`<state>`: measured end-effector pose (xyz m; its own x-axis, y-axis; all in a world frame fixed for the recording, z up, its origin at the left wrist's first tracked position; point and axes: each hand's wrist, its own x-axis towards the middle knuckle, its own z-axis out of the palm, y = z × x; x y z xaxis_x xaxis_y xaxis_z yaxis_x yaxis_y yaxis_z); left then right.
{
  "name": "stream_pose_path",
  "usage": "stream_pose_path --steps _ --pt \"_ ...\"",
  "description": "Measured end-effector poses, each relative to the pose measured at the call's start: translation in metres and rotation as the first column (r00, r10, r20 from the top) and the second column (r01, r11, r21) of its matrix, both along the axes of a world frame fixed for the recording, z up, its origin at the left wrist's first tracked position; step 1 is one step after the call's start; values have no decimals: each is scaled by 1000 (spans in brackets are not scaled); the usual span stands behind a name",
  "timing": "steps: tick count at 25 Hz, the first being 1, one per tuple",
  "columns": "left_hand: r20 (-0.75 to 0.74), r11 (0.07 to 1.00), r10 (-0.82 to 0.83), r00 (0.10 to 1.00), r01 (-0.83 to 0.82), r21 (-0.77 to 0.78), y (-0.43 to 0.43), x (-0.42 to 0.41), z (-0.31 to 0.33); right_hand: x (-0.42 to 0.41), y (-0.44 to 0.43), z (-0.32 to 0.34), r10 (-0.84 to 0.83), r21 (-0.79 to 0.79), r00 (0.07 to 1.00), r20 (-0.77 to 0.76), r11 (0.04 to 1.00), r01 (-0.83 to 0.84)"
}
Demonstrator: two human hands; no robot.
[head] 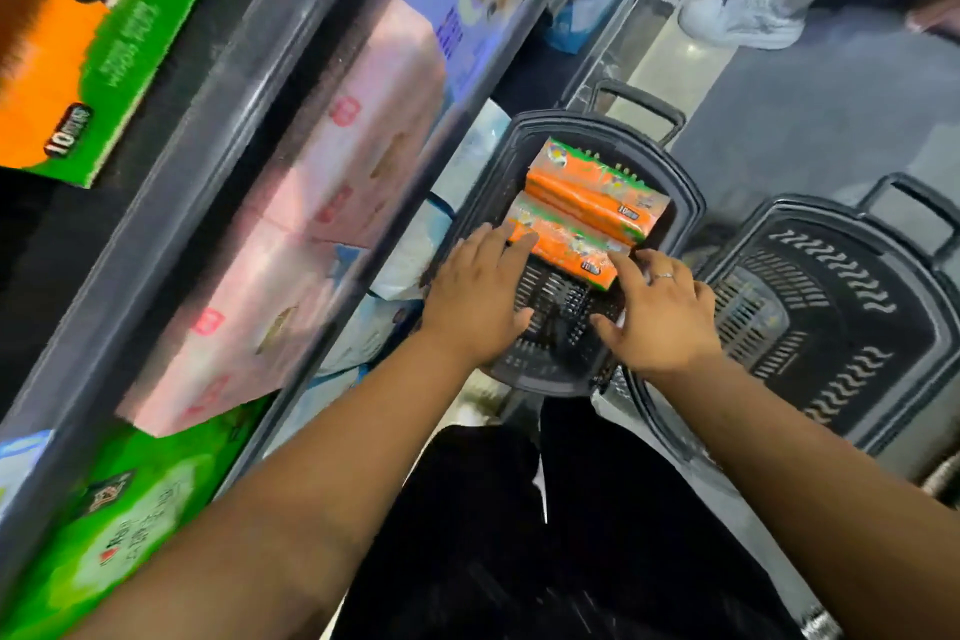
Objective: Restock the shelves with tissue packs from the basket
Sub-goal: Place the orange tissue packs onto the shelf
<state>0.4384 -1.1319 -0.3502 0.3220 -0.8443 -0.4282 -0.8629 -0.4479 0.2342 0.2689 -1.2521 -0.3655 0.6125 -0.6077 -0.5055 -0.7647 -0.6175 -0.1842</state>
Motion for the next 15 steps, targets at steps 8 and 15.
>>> stream_pose_path --steps 8,15 --pt "18 977 -194 981 191 96 -53 54 -188 42 -31 -180 -111 95 990 -92 988 120" --pt "23 926 -341 940 331 180 -84 91 -334 55 -44 -329 -213 53 960 -181 973 226"
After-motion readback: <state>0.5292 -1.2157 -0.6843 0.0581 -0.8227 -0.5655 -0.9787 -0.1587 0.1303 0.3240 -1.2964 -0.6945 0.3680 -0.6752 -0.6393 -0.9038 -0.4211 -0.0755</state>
